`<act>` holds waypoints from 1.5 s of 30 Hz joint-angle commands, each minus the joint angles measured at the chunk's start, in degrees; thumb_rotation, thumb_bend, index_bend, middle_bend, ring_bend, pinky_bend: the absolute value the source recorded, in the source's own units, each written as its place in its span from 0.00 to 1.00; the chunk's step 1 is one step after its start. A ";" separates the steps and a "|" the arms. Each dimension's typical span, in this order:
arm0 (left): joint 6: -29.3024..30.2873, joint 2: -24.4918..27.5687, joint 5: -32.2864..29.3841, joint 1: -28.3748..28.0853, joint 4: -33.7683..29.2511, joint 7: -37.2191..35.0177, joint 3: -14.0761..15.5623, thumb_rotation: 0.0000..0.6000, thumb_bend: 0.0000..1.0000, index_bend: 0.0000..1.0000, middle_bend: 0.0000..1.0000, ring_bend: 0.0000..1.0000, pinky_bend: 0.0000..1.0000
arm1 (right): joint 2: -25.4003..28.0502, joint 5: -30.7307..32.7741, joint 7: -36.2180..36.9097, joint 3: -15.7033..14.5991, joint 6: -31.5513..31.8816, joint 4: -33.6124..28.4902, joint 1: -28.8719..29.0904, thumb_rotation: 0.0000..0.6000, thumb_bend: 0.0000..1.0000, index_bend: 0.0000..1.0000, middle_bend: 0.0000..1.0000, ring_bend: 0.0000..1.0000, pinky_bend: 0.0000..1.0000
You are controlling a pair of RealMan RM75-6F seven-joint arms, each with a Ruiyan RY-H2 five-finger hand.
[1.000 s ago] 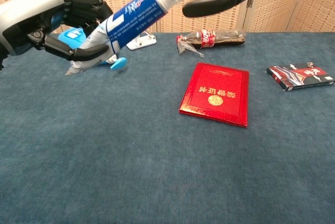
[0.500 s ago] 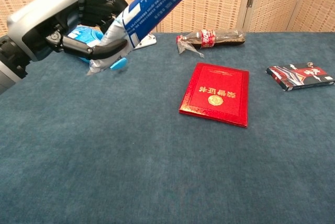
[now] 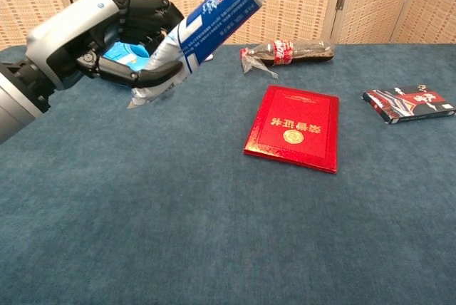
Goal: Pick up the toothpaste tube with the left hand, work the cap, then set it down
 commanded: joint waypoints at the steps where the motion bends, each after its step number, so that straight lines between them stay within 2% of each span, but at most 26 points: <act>1: 0.22 0.02 -0.07 0.11 0.18 -0.38 -0.01 1.00 0.63 0.73 0.77 0.72 0.57 | 0.03 -0.91 0.54 -0.42 0.71 0.18 -0.47 0.38 0.00 0.00 0.00 0.00 0.00; 10: 0.98 0.54 -0.45 0.38 0.19 -1.21 -0.51 1.00 0.63 0.73 0.77 0.72 0.57 | 0.35 -3.39 3.50 -1.84 1.97 0.60 -1.97 0.37 0.00 0.00 0.00 0.00 0.00; 31: -0.08 1.61 -0.77 -0.37 -1.49 -0.64 -0.98 1.00 0.63 0.74 0.77 0.73 0.57 | -3.46 -2.55 0.67 -1.59 1.91 2.53 0.11 0.37 0.00 0.00 0.00 0.00 0.00; 39: -0.20 1.55 -1.15 -0.18 -1.47 -1.10 -0.82 1.00 0.63 0.74 0.77 0.73 0.57 | -4.22 -3.85 1.65 -1.49 3.64 3.15 -0.38 0.37 0.00 0.00 0.00 0.00 0.00; 45: -0.01 1.62 -1.19 -0.19 -1.93 -1.34 -1.07 1.00 0.63 0.74 0.77 0.73 0.57 | -6.80 -5.95 3.53 -1.66 5.61 4.85 -0.70 0.37 0.00 0.00 0.00 0.00 0.00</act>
